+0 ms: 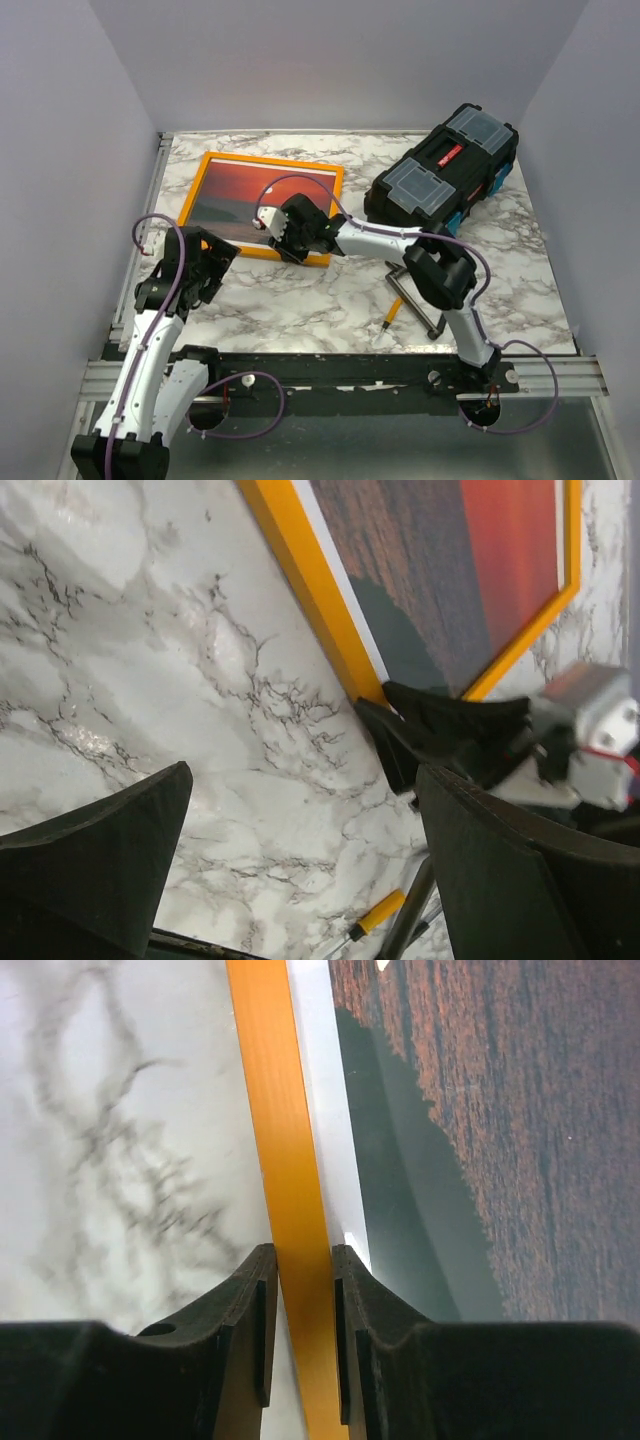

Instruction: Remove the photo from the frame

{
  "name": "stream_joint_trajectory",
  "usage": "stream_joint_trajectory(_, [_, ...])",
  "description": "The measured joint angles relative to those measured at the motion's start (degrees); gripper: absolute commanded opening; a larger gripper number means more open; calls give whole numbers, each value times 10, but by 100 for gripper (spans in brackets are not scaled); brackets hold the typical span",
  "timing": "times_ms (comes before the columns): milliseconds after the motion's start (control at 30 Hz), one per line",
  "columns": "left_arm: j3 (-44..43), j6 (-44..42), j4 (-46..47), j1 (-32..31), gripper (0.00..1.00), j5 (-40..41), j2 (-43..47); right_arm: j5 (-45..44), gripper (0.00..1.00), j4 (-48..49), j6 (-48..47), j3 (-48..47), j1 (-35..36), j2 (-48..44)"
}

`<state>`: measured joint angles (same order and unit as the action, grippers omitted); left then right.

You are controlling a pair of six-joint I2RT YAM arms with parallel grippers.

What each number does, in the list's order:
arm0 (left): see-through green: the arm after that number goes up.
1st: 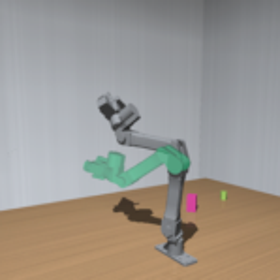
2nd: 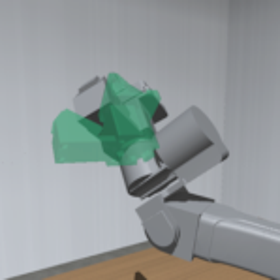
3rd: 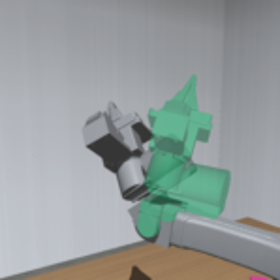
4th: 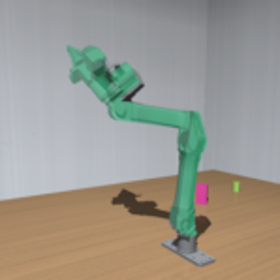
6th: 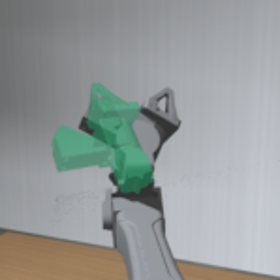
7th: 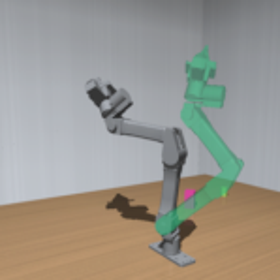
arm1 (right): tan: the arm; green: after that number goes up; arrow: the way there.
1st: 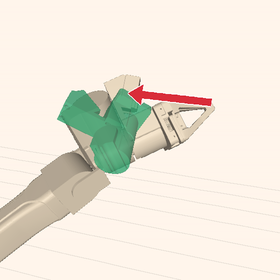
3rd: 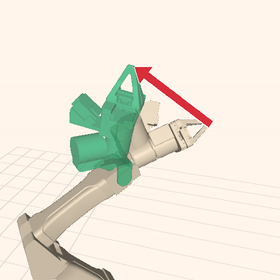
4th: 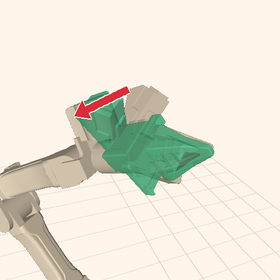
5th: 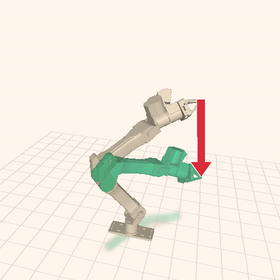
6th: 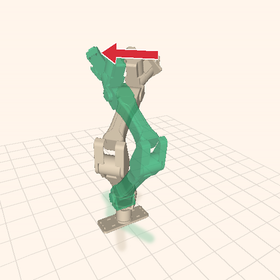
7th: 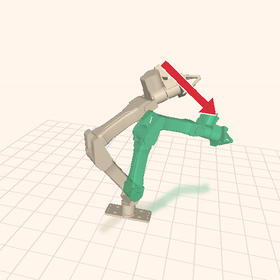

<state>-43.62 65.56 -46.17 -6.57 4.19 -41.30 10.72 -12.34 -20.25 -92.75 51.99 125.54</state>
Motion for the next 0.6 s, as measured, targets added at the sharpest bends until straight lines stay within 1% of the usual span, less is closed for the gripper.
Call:
stream_joint_trajectory(133, [64,63,31,12,99,-25,-12,41,1,0,63,66,1,-61])
stream_joint_trajectory(300, [150,122,99,20,98,-60,-10,87,1,15,136,100,1,-113])
stream_joint_trajectory(433, [190,141,152,20,98,-77,-6,110,1,34,186,115,2,-139])
stream_joint_trajectory(600, [222,148,222,20,98,-79,28,121,1,42,224,123,6,-144])
